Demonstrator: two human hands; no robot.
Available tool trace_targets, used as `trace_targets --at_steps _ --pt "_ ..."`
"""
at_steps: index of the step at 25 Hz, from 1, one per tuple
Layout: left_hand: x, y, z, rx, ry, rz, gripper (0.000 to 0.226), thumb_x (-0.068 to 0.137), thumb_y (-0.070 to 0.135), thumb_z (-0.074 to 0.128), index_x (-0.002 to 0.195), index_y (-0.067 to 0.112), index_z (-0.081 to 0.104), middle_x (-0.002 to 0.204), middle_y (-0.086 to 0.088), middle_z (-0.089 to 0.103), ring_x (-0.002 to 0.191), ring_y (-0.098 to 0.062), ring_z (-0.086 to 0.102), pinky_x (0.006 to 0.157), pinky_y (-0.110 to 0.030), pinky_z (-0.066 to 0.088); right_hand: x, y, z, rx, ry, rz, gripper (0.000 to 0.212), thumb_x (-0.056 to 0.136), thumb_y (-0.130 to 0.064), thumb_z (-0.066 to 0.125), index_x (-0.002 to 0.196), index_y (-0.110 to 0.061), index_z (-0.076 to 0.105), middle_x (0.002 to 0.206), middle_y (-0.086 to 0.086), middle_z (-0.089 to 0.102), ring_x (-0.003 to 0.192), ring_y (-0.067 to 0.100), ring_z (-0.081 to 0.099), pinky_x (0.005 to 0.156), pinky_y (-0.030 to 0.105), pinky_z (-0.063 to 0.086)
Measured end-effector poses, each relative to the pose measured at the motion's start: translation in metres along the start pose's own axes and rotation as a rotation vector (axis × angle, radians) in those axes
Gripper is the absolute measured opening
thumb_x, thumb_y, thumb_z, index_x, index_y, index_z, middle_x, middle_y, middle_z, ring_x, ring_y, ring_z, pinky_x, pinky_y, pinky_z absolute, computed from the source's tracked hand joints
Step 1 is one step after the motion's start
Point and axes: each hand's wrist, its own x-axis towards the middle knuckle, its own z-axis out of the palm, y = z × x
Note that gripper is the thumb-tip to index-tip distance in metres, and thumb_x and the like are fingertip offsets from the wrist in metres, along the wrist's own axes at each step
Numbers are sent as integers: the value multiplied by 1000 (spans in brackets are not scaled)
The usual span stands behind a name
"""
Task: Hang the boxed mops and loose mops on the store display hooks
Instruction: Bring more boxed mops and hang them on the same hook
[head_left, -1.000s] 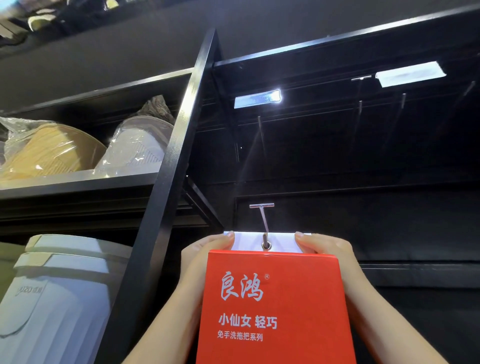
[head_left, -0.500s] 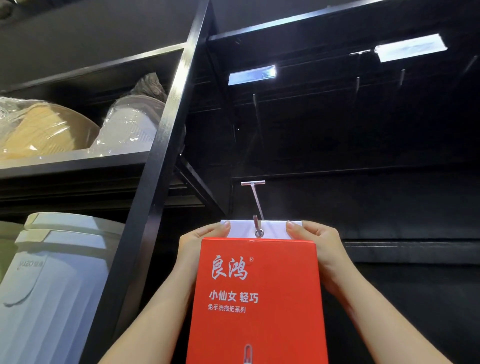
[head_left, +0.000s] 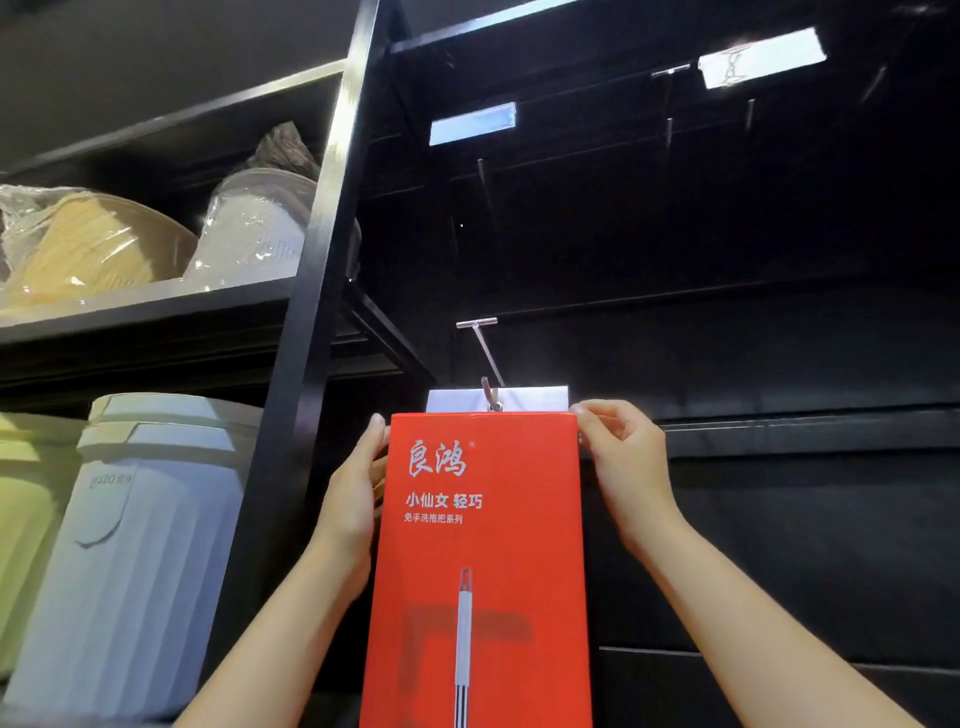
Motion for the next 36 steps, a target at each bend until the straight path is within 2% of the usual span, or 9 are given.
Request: trace_targets --at_steps 2,4,7,10,13,18,24,29,36 --pt "-24 -4 -2 135 2 135 42 96 56 43 100 30 75 100 -1 76 88 -14 71 74 -23 50 -23 -3 -10 -82 45 -55 19 90 -30 64 102 -15 66 92 -8 67 87 2 62 72 19 44" --pt "-49 -8 -5 273 72 241 42 95 53 50 124 27 64 122 1 68 100 -8 67 76 -18 45 -48 -4 -21 -173 40 -103 25 90 -37 62 106 -18 61 95 -11 64 87 -1 59 68 15 40" --pt "-88 -12 -1 585 228 384 59 91 50 59 144 29 44 141 2 53 126 -12 51 99 -29 40 -86 -8 -38 -383 -43 -215 25 89 -40 62 108 -28 51 100 -15 53 100 7 52 81 20 39" --pt "-122 -11 10 966 245 547 62 89 44 58 146 22 42 143 -1 52 134 -22 43 110 -42 35 -108 -11 -56 -634 -132 -323 42 88 -41 61 124 -21 49 106 -13 45 110 9 40 87 24 35" --pt "-158 -15 20 1137 261 587 59 92 45 57 143 17 46 141 -6 53 133 -26 44 109 -48 35 -133 -10 -75 -804 -154 -371 52 88 -46 57 130 -17 46 112 -7 49 110 11 38 84 22 34" --pt "-216 -43 45 1341 171 546 69 85 54 43 140 14 52 138 -14 55 131 -35 45 105 -50 38 -189 -2 -118 -1091 -278 -283 69 82 -60 40 137 -18 39 123 -1 50 114 17 39 94 29 42" --pt "-270 -85 68 1342 74 605 64 83 50 45 132 11 60 135 -22 55 125 -43 50 101 -54 41 -240 0 -184 -1283 -383 -208 69 87 -62 40 142 -21 32 126 -5 46 116 16 38 98 28 39" --pt "-338 -146 90 1324 -107 475 58 83 42 65 132 11 60 137 -22 55 128 -43 49 103 -55 40 -312 14 -249 -1335 -392 -7 69 85 -61 40 140 -20 38 127 -3 49 117 18 41 98 31 40" --pt "-491 -242 98 1400 -531 -1 67 79 52 70 135 16 58 140 -22 52 131 -42 47 105 -53 41 -481 49 -346 -1415 -449 501 63 89 -60 46 139 -23 37 131 -2 46 120 19 39 98 31 38"
